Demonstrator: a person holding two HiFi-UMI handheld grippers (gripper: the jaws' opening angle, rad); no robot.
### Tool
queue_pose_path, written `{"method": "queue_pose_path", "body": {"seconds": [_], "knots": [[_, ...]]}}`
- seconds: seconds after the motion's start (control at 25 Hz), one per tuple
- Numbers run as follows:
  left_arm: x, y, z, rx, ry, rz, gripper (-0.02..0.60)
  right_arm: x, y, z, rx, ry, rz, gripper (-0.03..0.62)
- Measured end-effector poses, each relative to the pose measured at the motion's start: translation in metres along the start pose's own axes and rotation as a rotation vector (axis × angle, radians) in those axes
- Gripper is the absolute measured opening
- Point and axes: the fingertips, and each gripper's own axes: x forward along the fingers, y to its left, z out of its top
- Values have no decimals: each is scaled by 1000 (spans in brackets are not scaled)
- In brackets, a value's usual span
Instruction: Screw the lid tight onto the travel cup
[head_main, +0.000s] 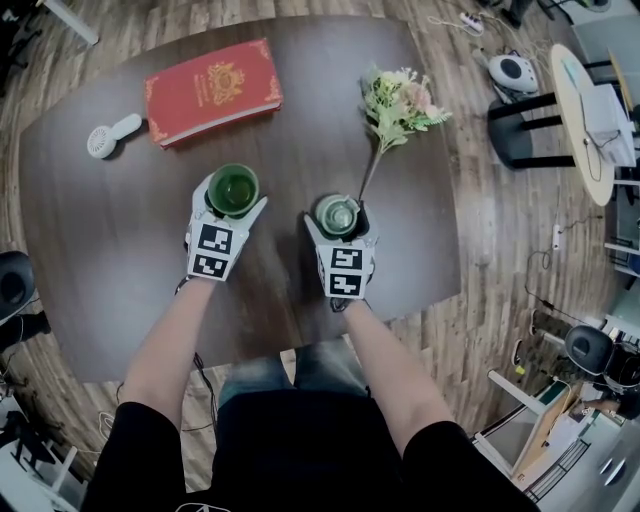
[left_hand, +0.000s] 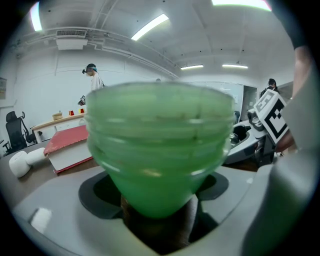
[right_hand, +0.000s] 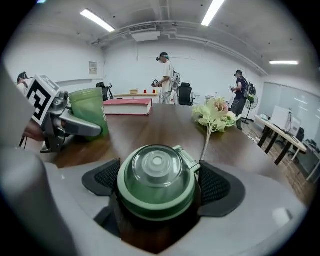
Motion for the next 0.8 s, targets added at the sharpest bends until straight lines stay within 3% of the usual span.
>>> {"method": "queue_pose_path", "body": {"seconds": [0.2, 0.44, 0.8], "knots": [[-2, -3, -2, 10, 11, -14, 394, -5, 4, -3, -33, 8, 53, 500], [-17, -21, 7, 74, 38, -108, 394, -36, 18, 33, -181, -59, 230, 500], [-74, -102, 78, 212, 53, -427, 394, -162, 30, 167, -234, -244, 626, 500]]}}
